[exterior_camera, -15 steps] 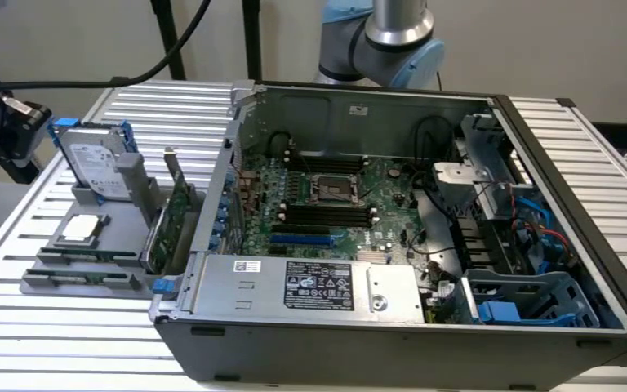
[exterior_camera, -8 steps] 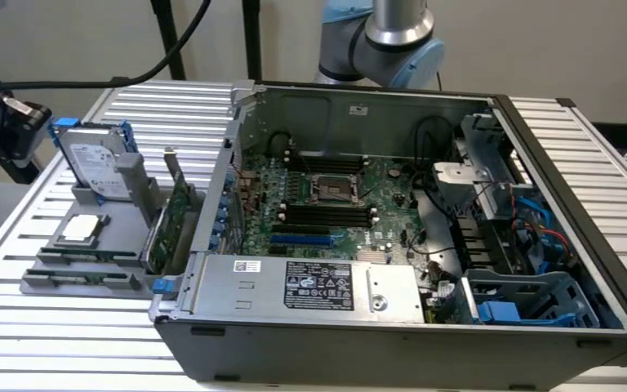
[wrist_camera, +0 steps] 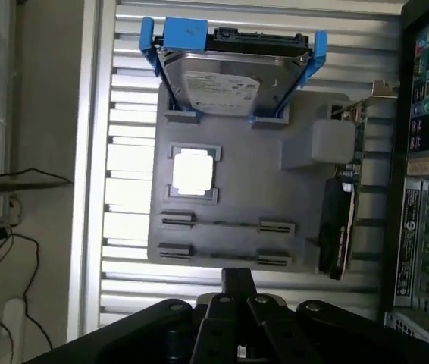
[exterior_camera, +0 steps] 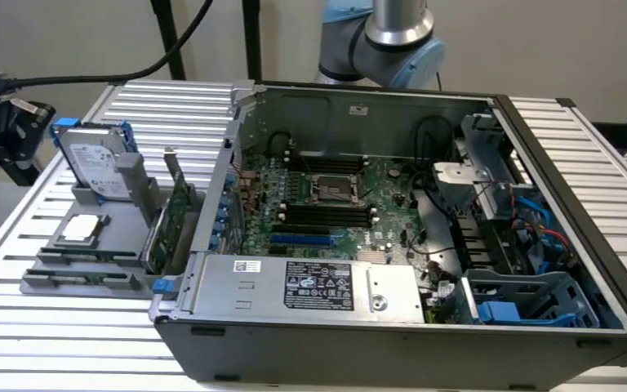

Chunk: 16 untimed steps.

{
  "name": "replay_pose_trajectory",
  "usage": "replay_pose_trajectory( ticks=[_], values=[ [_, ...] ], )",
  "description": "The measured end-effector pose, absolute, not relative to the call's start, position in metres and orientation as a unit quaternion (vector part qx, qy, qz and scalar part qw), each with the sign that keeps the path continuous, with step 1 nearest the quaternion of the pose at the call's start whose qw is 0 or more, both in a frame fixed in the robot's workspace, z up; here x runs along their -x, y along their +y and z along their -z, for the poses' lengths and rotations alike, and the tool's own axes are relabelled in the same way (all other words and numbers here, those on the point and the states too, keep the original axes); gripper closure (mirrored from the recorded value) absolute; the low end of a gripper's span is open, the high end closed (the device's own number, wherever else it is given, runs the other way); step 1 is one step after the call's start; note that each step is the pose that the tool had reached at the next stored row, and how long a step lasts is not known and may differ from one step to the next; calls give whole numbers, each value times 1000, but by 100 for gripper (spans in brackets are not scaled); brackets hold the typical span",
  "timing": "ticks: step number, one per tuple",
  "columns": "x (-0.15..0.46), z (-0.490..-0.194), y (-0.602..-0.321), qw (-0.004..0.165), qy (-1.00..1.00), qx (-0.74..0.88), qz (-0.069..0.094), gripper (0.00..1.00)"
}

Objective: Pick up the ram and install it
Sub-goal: 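Pick up the ram and move it above insertion slot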

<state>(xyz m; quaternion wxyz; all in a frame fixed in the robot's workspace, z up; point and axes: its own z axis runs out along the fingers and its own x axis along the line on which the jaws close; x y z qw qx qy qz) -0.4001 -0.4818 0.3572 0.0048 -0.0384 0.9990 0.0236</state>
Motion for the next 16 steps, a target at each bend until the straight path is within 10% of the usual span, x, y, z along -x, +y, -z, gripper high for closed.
replay_pose_trajectory(
  ticks=[16],
  values=[
    [400,-347,-482,0,983,183,-24,100]
  ],
)
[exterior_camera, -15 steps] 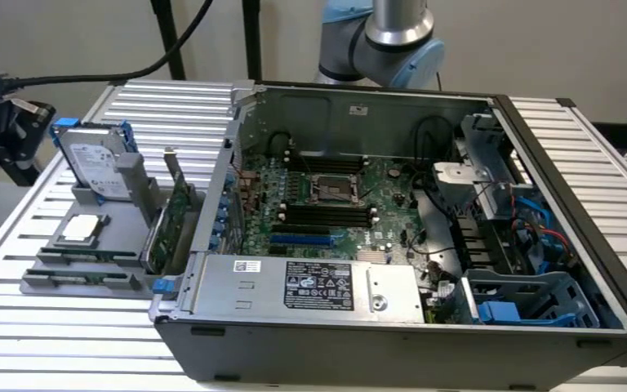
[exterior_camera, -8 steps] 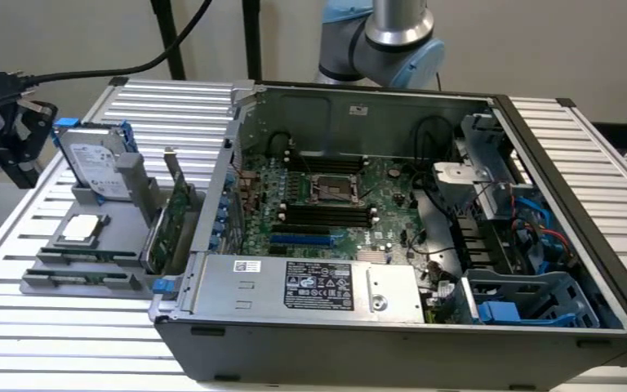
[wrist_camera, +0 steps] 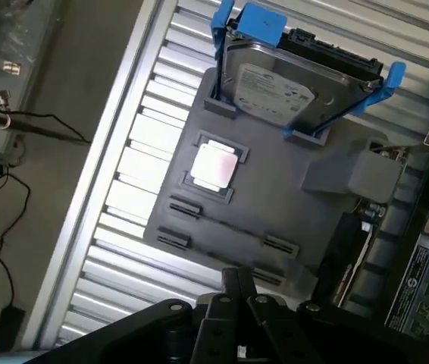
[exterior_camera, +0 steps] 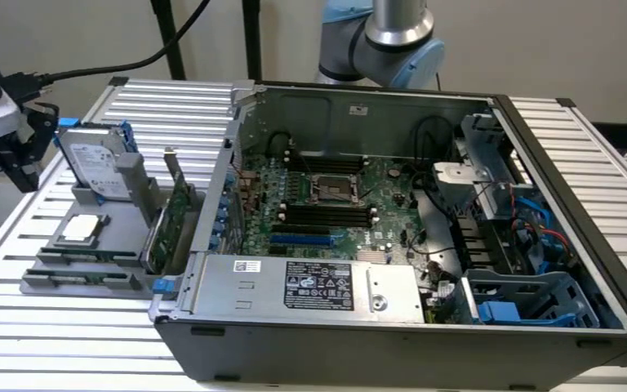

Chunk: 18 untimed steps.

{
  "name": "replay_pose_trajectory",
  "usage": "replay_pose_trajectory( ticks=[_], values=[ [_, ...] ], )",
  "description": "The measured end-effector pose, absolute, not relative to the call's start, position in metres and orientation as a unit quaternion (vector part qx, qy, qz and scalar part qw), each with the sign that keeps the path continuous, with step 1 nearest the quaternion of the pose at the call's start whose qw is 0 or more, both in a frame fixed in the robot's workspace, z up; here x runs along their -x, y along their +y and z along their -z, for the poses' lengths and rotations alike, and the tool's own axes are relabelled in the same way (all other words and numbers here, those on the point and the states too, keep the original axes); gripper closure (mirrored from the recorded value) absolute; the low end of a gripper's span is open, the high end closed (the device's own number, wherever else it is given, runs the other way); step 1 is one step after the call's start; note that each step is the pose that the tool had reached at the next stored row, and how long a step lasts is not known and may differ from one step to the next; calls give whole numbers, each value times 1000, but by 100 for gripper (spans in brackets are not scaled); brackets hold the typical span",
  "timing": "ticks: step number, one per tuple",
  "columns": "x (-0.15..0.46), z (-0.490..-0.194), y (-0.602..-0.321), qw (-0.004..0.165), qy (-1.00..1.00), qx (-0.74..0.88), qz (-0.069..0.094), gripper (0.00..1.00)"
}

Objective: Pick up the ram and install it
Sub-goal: 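Pick up the ram and move it above insertion slot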

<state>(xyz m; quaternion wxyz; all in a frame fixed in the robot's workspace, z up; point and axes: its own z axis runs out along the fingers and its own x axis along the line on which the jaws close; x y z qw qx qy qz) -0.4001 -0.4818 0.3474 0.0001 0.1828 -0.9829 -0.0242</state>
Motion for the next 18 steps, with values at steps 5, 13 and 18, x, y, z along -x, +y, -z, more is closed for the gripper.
replay_pose_trajectory(
  ticks=[5,13,18],
  values=[
    [400,-344,-482,2,-974,-227,24,100],
    [400,-335,-482,4,-954,-297,24,100],
    [400,-328,-482,5,-940,-340,24,100]
  ],
)
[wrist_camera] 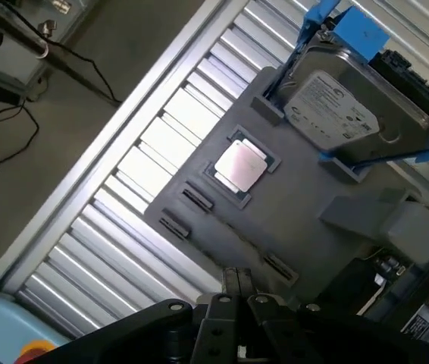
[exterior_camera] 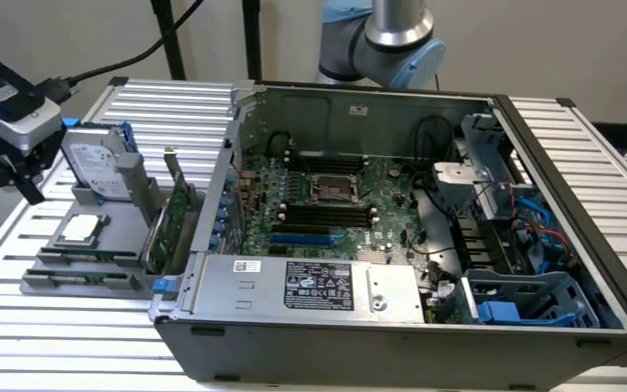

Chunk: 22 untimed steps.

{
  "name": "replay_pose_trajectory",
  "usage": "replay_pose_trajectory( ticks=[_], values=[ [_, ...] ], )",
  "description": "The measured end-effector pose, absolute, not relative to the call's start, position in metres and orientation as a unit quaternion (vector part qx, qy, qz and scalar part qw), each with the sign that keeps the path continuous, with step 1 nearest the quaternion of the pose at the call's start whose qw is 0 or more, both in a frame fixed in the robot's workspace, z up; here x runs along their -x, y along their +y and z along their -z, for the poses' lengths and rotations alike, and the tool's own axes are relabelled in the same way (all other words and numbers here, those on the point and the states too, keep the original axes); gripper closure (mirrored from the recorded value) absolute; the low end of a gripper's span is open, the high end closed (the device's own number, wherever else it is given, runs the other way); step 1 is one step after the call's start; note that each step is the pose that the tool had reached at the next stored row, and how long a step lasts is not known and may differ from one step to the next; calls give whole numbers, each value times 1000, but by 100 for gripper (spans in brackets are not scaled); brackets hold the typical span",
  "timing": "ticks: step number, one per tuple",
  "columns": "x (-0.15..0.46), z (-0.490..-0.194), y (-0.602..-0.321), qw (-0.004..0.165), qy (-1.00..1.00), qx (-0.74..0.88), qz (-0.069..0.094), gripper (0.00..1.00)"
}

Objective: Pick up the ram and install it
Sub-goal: 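Pick up the ram and move it above insertion slot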

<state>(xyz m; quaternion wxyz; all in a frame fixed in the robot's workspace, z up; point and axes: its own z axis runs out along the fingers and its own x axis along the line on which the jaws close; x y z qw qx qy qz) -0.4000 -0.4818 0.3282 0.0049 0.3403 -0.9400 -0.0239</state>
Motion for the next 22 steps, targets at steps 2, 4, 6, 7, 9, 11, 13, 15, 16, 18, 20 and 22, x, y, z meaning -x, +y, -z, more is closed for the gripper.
replay_pose_trajectory(
  ticks=[2,4,6,7,9,11,13,15,16,18,20,22],
  values=[
    [400,-326,-482,5,-934,-357,24,100],
    [400,-323,-482,6,-927,-375,24,100],
    [400,-321,-482,6,-920,-391,23,100],
    [400,-319,-482,6,-916,-400,23,100],
    [400,-317,-482,7,-909,-416,23,100],
    [400,-314,-482,7,-901,-433,23,100],
    [400,-312,-482,8,-893,-449,23,100],
    [400,-310,-482,8,-885,-465,22,100],
    [400,-309,-482,9,-881,-473,22,100],
    [400,-307,-482,9,-872,-489,22,100],
    [400,-304,-482,9,-863,-505,22,100],
    [400,-302,-482,10,-853,-521,22,100]
  ],
)
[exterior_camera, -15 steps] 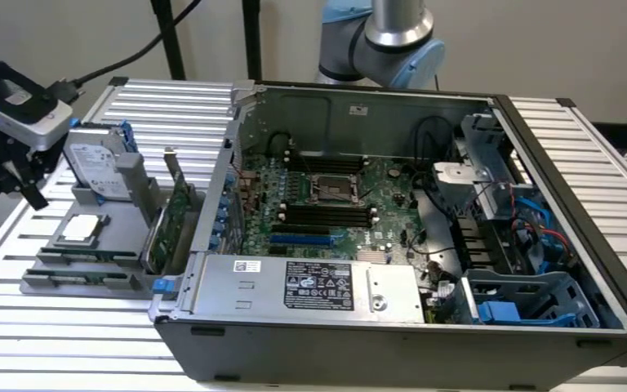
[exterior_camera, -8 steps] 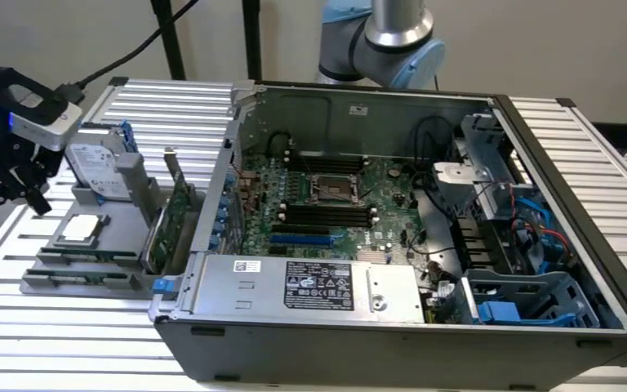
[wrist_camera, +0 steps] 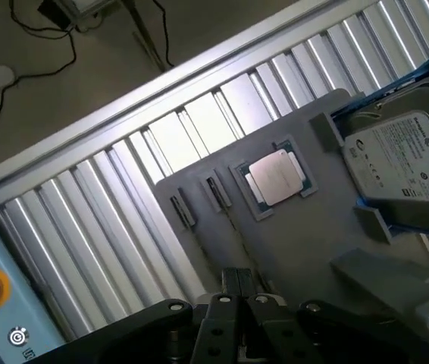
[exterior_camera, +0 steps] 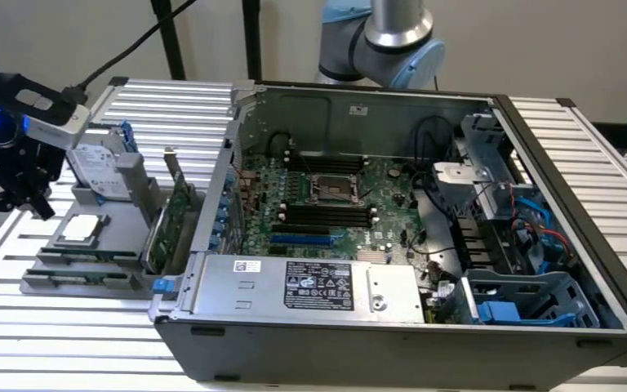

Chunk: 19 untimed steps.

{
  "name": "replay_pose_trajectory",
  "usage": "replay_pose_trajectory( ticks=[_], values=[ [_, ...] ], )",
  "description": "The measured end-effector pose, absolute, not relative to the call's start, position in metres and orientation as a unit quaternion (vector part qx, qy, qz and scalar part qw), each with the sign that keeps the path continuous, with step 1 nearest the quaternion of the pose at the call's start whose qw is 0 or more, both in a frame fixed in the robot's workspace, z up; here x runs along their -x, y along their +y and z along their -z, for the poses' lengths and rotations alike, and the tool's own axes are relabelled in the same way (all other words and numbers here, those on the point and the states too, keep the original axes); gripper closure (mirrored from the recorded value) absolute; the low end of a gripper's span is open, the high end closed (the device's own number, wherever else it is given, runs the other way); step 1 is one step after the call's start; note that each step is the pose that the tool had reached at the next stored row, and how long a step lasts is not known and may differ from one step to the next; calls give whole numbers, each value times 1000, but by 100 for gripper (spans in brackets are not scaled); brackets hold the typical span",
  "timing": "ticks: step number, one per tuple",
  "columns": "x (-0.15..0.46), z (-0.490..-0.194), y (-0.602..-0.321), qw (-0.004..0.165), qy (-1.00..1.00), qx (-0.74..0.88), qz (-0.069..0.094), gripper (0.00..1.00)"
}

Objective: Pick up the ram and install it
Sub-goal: 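Pick up the ram and move it above insertion slot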

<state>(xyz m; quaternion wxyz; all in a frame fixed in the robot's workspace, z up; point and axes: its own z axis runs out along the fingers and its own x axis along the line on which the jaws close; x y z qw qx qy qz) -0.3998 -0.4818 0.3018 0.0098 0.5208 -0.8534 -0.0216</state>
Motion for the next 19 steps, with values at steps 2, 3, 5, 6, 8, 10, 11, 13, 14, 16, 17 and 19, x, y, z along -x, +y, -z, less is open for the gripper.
replay_pose_trajectory(
  ticks=[2,3,5,6,8,10,11,13,14,16,17,19],
  values=[
    [400,-300,-482,10,-844,-536,21,100],
    [400,-298,-482,11,-839,-544,21,100],
    [400,-296,-482,11,-829,-559,21,100],
    [400,-295,-482,11,-824,-566,21,100],
    [400,-293,-482,12,-814,-581,20,100],
    [400,-291,-482,12,-803,-596,20,100],
    [400,-290,-482,12,-797,-603,20,100],
    [400,-287,-482,13,-786,-617,19,100],
    [400,-286,-482,13,-781,-625,19,100],
    [400,-284,-482,14,-770,-637,19,100],
    [400,-283,-482,14,-766,-643,18,100],
    [400,-281,-482,14,-757,-653,18,100]
  ],
)
